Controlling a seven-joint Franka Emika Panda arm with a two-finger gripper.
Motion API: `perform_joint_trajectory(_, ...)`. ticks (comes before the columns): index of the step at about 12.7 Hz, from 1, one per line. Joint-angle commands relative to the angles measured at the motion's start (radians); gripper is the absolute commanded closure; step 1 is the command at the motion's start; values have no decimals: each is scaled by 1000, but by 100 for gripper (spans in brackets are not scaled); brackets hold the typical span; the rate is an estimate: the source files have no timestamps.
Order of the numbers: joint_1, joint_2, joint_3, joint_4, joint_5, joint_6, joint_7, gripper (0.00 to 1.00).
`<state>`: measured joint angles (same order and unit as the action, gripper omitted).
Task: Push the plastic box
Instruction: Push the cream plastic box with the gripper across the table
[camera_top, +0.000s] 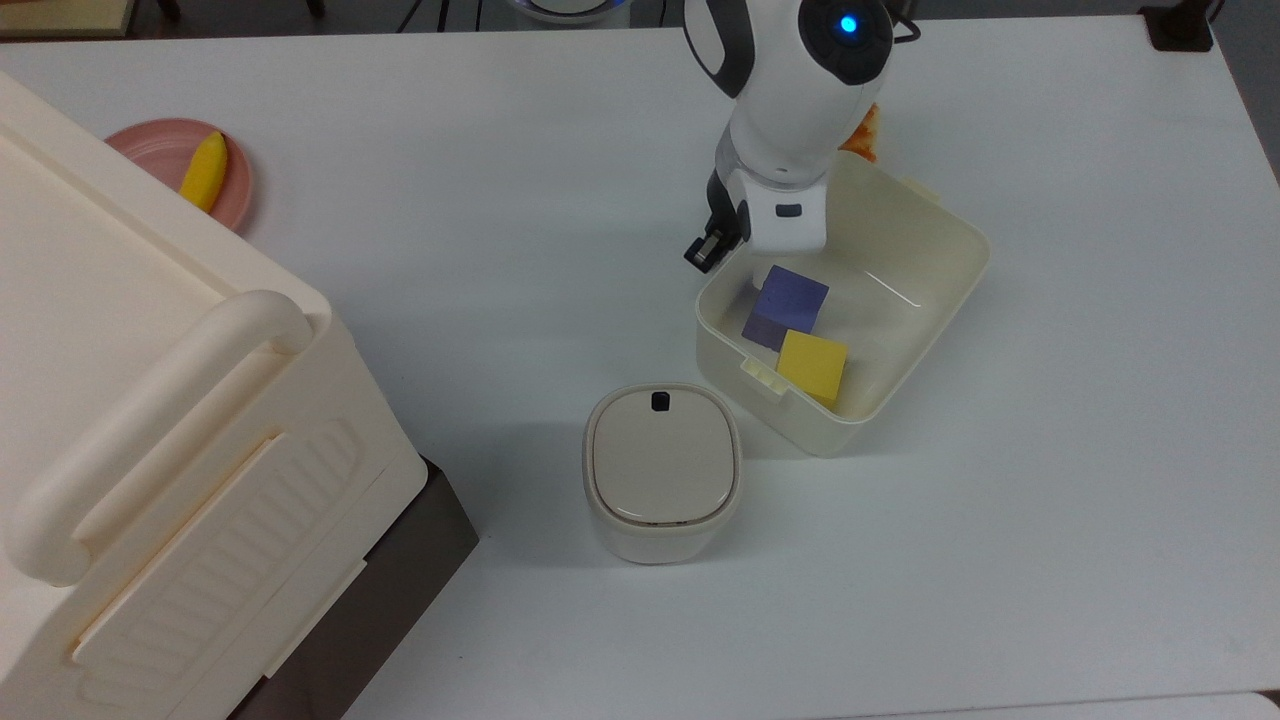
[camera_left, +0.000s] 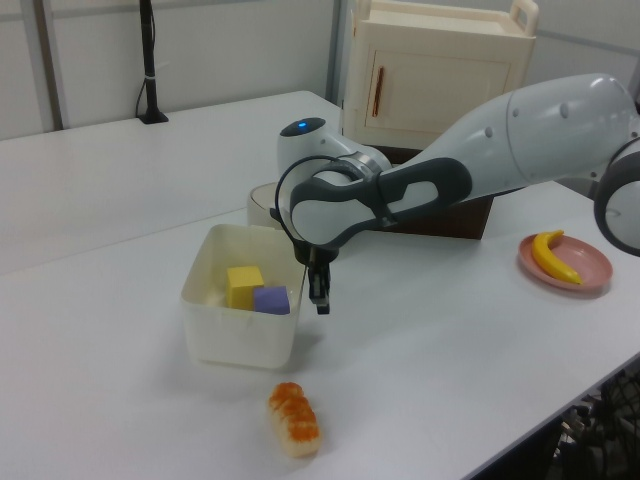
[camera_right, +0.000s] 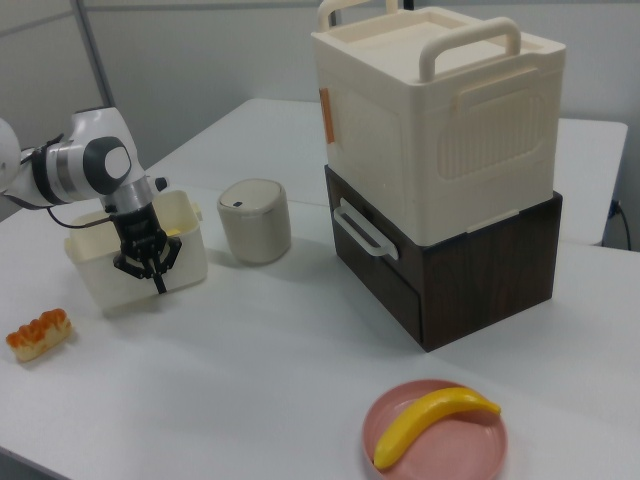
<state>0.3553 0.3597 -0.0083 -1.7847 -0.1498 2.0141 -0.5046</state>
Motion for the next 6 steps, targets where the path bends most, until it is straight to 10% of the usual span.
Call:
perform_joint_trajectory(1,19,45,-10,73,-24,0,31,100)
perform_joint_trajectory(6,34,84,-10,105,-45,0,77,100)
